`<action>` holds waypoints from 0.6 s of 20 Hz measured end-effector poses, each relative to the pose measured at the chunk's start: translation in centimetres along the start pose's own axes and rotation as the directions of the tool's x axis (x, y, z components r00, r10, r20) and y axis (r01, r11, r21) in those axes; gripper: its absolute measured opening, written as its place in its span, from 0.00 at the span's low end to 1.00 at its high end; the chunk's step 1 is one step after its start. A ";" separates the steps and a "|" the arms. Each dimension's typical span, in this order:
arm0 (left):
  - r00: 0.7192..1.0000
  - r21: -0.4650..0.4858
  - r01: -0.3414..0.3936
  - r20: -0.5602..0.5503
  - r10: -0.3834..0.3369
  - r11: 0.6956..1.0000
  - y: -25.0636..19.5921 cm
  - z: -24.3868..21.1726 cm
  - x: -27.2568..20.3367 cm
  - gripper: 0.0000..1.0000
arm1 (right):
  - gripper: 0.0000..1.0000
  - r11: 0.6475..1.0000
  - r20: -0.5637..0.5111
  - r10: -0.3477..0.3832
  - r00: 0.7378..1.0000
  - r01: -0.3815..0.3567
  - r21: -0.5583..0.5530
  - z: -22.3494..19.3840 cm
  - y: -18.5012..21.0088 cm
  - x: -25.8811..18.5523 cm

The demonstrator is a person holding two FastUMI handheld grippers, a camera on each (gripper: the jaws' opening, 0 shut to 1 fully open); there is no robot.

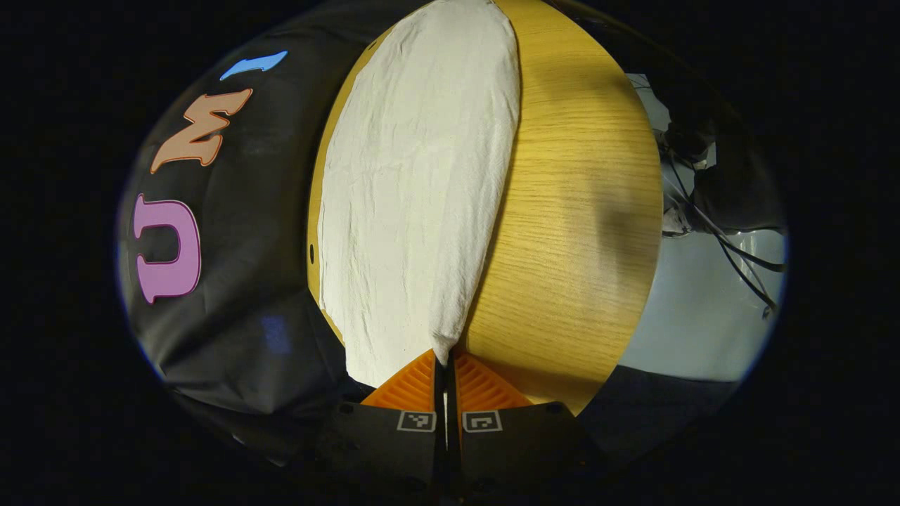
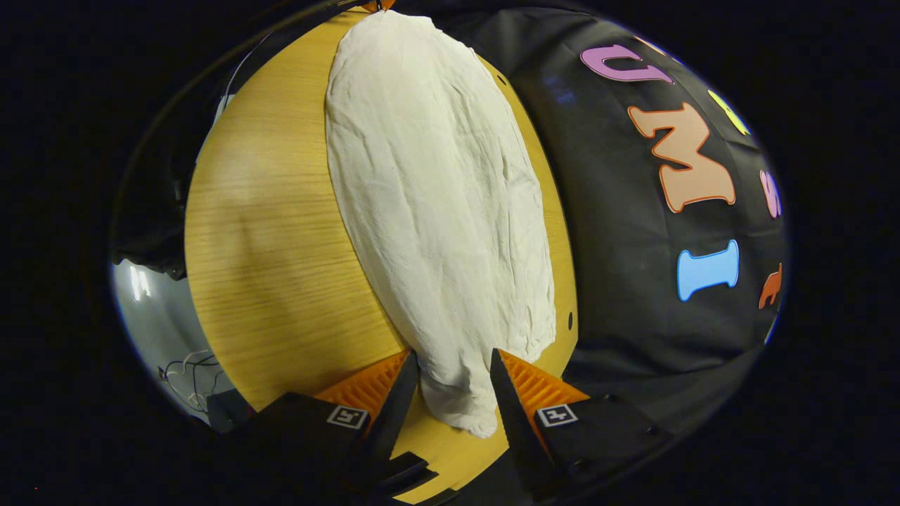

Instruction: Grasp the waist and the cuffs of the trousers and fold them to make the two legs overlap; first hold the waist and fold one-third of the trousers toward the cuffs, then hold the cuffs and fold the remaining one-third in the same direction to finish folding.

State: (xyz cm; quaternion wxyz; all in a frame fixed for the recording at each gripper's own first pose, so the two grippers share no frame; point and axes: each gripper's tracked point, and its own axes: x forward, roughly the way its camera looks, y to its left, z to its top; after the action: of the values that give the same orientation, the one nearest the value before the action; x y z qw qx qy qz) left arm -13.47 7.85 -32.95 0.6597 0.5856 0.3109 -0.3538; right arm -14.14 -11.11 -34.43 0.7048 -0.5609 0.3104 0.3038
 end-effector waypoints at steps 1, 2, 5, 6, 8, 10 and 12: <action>1.000 0.001 0.001 -0.001 -0.001 1.000 0.0 0.0 0.0 0.00 | 0.59 1.000 -0.016 0.018 1.000 -0.018 0.013 -0.3 0.7 0.3; 1.000 0.000 0.001 -0.001 -0.001 1.000 0.0 0.0 0.0 0.00 | 0.46 0.999 -0.028 0.029 0.999 -0.028 0.016 -0.4 1.0 0.7; 1.000 -0.021 -0.002 -0.005 0.002 1.000 -0.1 0.0 0.0 0.00 | 0.14 1.000 -0.038 0.017 0.999 -0.017 -0.002 -0.4 1.1 0.7; 1.000 -0.035 0.001 -0.010 -0.002 0.999 0.0 0.0 0.0 0.00 | 0.10 1.000 -0.041 0.027 0.999 -0.026 0.015 -0.6 1.2 0.5; 1.000 -0.092 0.007 -0.022 -0.009 0.996 0.3 -0.2 0.0 0.00 | 0.13 0.999 -0.037 0.039 0.999 -0.037 0.037 -0.7 0.7 0.4; 0.999 -0.141 -0.029 -0.034 0.025 0.990 1.5 0.0 0.0 0.00 | 0.10 0.999 -0.026 0.014 1.000 -0.013 0.035 -0.6 -0.5 -0.4; 0.997 -0.181 -0.073 -0.045 0.066 0.981 3.9 0.0 0.0 0.00 | 0.11 0.998 -0.015 -0.023 1.000 0.024 0.057 -0.3 -1.9 -0.7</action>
State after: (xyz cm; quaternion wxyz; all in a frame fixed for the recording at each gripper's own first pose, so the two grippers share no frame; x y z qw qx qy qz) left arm -10.18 8.05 -30.79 0.7163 0.5400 0.3342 -0.2891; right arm -13.15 -11.84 -32.84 0.7217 -0.5465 0.3174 0.2823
